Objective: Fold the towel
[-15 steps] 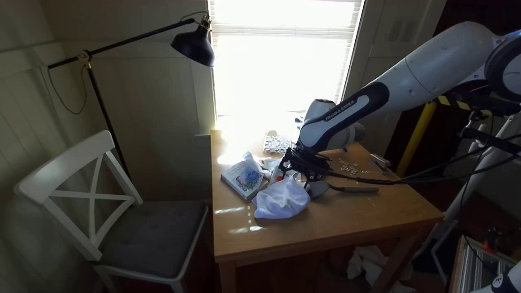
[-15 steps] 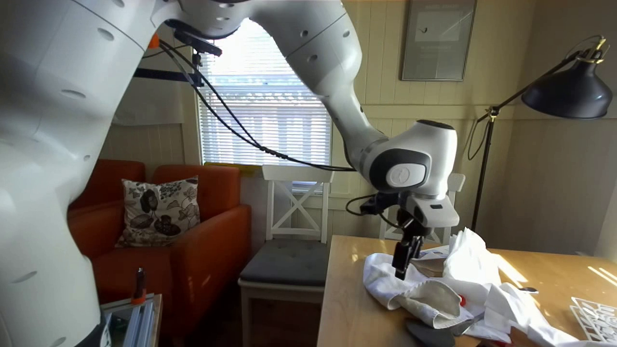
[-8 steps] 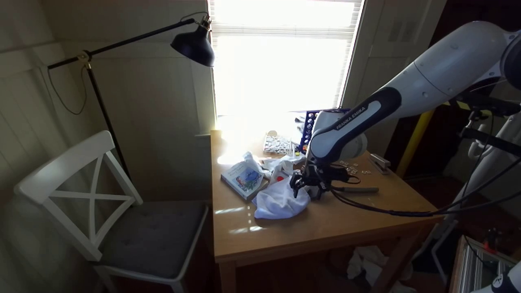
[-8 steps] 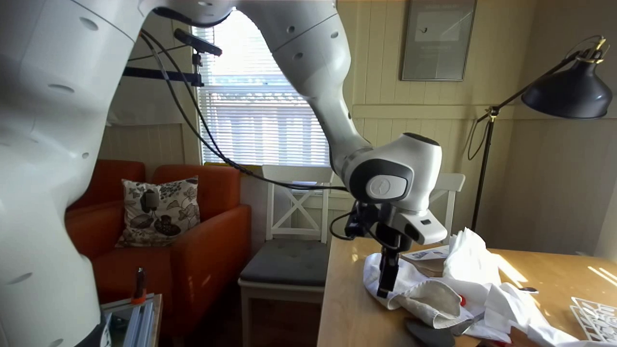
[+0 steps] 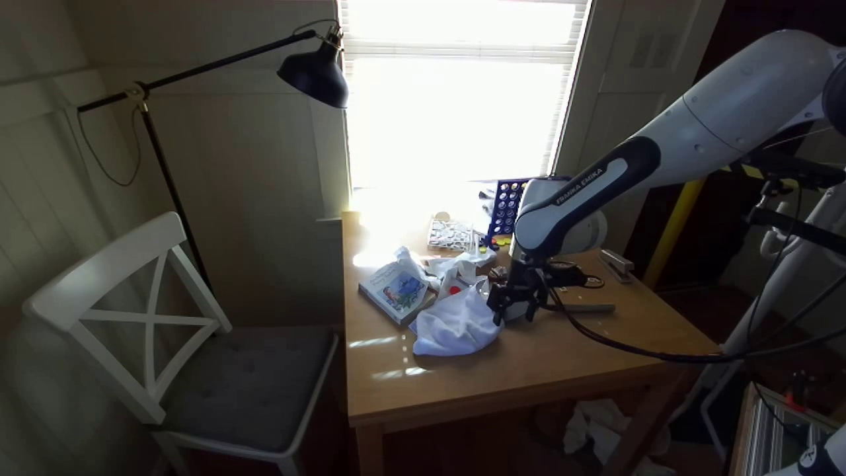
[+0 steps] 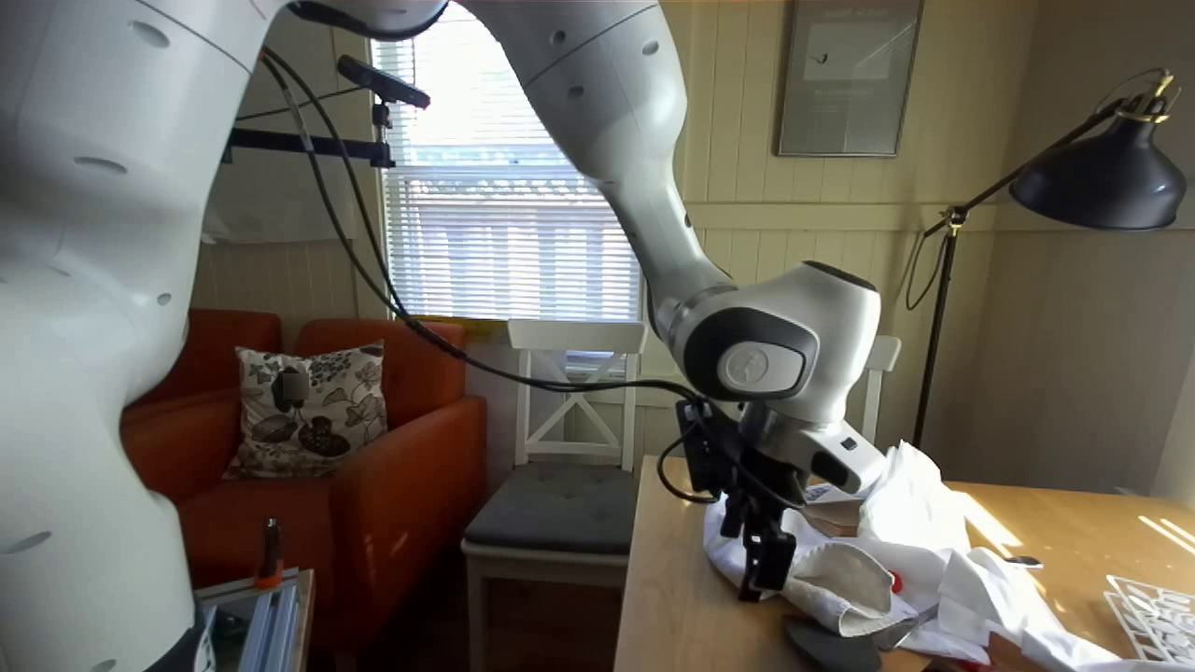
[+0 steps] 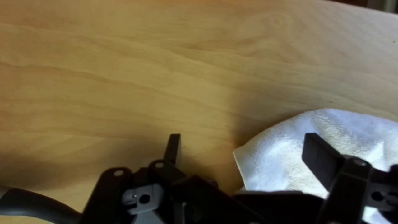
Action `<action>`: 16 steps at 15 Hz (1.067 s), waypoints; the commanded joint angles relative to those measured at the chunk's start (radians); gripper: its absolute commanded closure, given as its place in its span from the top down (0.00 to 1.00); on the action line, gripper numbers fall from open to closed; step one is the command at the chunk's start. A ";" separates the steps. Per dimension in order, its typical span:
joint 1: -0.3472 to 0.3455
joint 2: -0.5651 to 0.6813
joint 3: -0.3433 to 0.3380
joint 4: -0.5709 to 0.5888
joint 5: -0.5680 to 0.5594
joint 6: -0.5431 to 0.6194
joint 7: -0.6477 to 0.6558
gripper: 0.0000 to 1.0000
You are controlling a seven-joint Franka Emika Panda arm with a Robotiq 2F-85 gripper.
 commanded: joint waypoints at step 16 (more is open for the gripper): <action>-0.098 0.093 0.160 0.039 0.067 0.203 -0.319 0.47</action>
